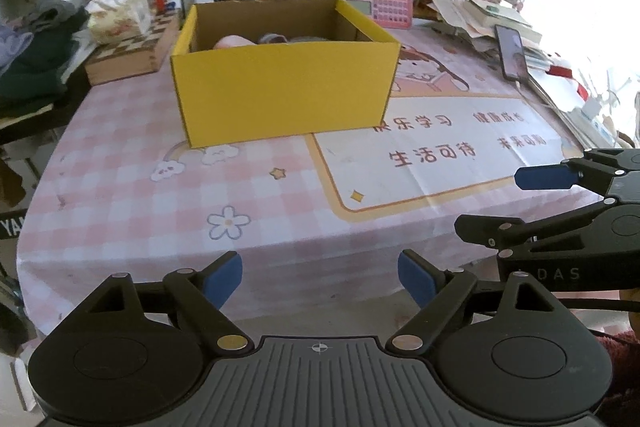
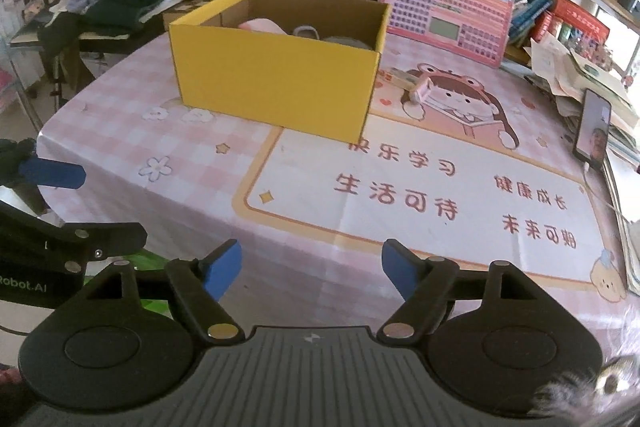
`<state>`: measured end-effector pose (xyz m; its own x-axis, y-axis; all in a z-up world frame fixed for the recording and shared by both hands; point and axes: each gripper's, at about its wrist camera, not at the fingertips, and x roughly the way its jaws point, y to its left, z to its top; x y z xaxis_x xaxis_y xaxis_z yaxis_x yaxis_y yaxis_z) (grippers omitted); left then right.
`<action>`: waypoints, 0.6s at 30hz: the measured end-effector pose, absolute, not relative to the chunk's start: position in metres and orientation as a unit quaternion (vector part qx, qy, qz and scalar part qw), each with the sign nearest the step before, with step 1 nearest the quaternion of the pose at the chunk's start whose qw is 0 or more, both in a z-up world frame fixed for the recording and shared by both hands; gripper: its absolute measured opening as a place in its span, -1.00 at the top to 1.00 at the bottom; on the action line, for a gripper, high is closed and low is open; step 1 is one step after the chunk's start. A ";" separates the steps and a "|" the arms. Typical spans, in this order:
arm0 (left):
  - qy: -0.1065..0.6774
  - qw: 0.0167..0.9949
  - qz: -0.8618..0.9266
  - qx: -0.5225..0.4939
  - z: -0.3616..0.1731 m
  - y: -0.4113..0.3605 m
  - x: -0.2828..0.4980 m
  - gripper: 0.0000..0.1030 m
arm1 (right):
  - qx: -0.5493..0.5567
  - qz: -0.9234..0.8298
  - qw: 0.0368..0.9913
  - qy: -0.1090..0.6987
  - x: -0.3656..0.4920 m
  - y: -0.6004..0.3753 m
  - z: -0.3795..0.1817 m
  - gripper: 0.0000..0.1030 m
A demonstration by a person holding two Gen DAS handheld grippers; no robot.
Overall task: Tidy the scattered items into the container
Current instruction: 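Withdraw both tools up and away from the yellow box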
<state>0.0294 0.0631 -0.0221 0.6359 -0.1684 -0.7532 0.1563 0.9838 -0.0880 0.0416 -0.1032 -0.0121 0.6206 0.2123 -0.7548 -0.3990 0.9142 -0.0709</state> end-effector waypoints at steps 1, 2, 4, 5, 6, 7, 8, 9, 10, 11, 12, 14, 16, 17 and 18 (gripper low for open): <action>0.418 0.904 -0.093 -0.007 -0.023 0.062 0.030 -0.70 | -0.116 0.168 0.893 0.402 0.041 -0.105 -0.012 -0.50; 0.419 0.903 -0.095 -0.006 -0.023 0.060 0.030 -0.70 | -0.115 0.165 0.893 0.403 0.040 -0.106 -0.012 -0.50; 0.420 0.902 -0.101 -0.004 -0.023 0.058 0.032 -0.71 | -0.113 0.159 0.894 0.404 0.040 -0.109 -0.012 -0.52; 0.420 0.901 -0.104 -0.003 -0.024 0.056 0.033 -0.71 | -0.112 0.156 0.894 0.406 0.040 -0.111 -0.012 -0.52; 0.421 0.901 -0.108 -0.003 -0.024 0.055 0.034 -0.71 | -0.112 0.152 0.894 0.407 0.041 -0.112 -0.012 -0.52; 0.422 0.900 -0.111 -0.002 -0.024 0.053 0.036 -0.71 | -0.111 0.149 0.894 0.409 0.041 -0.114 -0.012 -0.53; 0.423 0.899 -0.116 -0.001 -0.025 0.050 0.037 -0.71 | -0.111 0.146 0.894 0.410 0.041 -0.116 -0.012 -0.53; 0.424 0.898 -0.121 0.001 -0.026 0.048 0.039 -0.71 | -0.110 0.142 0.894 0.411 0.041 -0.119 -0.013 -0.53; 0.425 0.897 -0.125 0.003 -0.026 0.045 0.040 -0.71 | -0.109 0.138 0.894 0.412 0.041 -0.121 -0.013 -0.53; 0.426 0.895 -0.130 0.006 -0.027 0.042 0.041 -0.71 | -0.107 0.134 0.894 0.413 0.042 -0.123 -0.014 -0.53; 0.427 0.894 -0.134 0.008 -0.027 0.039 0.043 -0.71 | -0.105 0.131 0.894 0.415 0.042 -0.125 -0.014 -0.53; 0.428 0.893 -0.141 0.012 -0.028 0.034 0.045 -0.71 | -0.102 0.125 0.894 0.417 0.043 -0.130 -0.015 -0.53; 0.430 0.891 -0.146 0.015 -0.029 0.031 0.047 -0.71 | -0.100 0.121 0.895 0.419 0.044 -0.134 -0.016 -0.54; 0.431 0.890 -0.147 0.016 -0.030 0.029 0.049 -0.71 | -0.099 0.119 0.894 0.420 0.045 -0.136 -0.016 -0.54; 0.432 0.890 -0.148 0.016 -0.030 0.027 0.051 -0.71 | -0.098 0.118 0.894 0.421 0.046 -0.138 -0.016 -0.54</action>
<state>0.0509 0.0275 -0.0303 0.5829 -0.2505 -0.7730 0.2774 0.9555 -0.1005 0.0458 -0.1377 -0.0165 0.6179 0.1281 -0.7758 -0.2929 0.9531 -0.0760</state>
